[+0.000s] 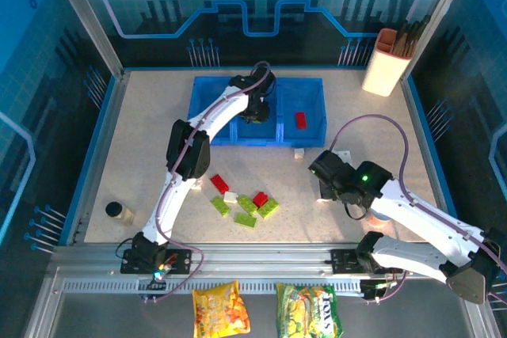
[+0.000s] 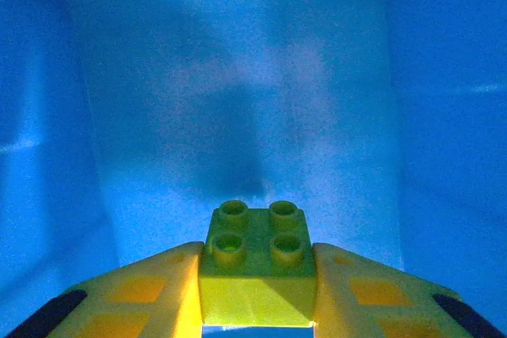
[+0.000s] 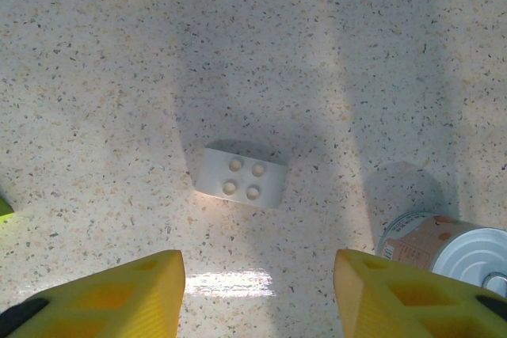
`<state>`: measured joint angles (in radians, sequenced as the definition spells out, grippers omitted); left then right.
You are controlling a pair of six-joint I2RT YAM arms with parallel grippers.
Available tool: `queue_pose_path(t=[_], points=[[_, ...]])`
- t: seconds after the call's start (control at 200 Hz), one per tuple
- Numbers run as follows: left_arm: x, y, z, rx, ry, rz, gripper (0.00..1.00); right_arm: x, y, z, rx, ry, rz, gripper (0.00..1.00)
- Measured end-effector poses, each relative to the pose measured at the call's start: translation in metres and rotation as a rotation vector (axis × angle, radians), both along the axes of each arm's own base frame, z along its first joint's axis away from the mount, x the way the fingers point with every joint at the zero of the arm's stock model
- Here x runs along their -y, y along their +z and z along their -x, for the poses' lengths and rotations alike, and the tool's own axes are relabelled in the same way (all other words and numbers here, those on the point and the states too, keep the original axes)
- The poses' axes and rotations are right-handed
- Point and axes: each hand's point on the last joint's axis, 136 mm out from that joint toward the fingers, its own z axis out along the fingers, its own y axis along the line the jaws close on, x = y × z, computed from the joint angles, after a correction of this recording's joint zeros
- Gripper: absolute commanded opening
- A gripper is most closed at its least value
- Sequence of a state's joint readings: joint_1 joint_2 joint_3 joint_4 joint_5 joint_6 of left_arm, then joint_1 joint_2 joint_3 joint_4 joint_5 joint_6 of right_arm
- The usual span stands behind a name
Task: Sort the legos into containers by color
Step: Place the lego in the container.
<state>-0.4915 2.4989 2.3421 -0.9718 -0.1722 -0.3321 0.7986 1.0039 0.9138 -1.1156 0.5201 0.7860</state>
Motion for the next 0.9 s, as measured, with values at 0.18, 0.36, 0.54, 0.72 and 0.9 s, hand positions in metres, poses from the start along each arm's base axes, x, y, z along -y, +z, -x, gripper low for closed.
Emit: queue_pose_path(t=[0.18, 0.36, 0.54, 0.72, 0.9], points=[[-0.004, -0.012, -0.003, -0.014, 0.0, -0.012, 0.38, 0.0, 0.0, 0.0, -0.002, 0.0, 0.002, 0.54], [-0.005, -0.018, -0.003, -0.023, -0.009, -0.019, 0.41, 0.001, -0.001, 0.001, -0.006, 0.0, 0.006, 0.54], [-0.005, -0.018, -0.003, -0.023, -0.009, -0.018, 0.44, 0.003, -0.001, 0.003, -0.014, 0.0, 0.013, 0.54], [-0.005, -0.017, -0.003, -0.024, -0.01, -0.016, 0.44, 0.003, -0.001, 0.003, -0.015, 0.0, 0.015, 0.54], [-0.004, -0.003, -0.004, -0.003, -0.011, -0.005, 0.44, 0.003, -0.001, 0.003, -0.014, 0.0, 0.014, 0.54]])
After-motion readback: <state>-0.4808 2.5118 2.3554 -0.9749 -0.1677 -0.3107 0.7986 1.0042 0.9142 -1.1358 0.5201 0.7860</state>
